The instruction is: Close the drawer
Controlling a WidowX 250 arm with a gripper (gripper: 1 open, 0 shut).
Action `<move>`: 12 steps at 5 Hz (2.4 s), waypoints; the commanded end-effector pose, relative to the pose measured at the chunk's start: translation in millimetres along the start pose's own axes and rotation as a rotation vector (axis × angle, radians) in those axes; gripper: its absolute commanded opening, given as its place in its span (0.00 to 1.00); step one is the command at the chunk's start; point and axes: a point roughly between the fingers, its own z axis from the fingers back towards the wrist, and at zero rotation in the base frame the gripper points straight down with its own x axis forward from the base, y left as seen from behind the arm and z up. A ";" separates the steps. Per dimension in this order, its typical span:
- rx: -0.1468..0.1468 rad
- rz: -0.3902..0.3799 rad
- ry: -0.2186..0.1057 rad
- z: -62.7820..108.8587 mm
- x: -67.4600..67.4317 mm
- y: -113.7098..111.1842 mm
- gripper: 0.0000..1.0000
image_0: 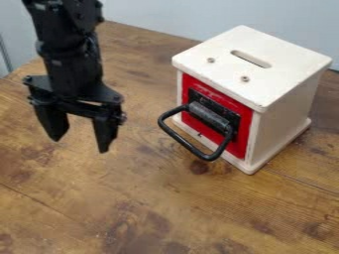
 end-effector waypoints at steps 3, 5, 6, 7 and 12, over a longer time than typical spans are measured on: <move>-0.019 -0.196 -0.090 77.1 5.1 5.6 1.00; -0.026 -0.290 -0.072 72.6 -14.7 -4.4 1.00; -0.026 -0.290 -0.074 71.9 -8.4 -8.5 1.00; -0.025 -0.289 -0.069 69.7 -2.0 -12.1 1.00; -0.001 -0.072 -0.074 72.7 -13.3 -3.7 1.00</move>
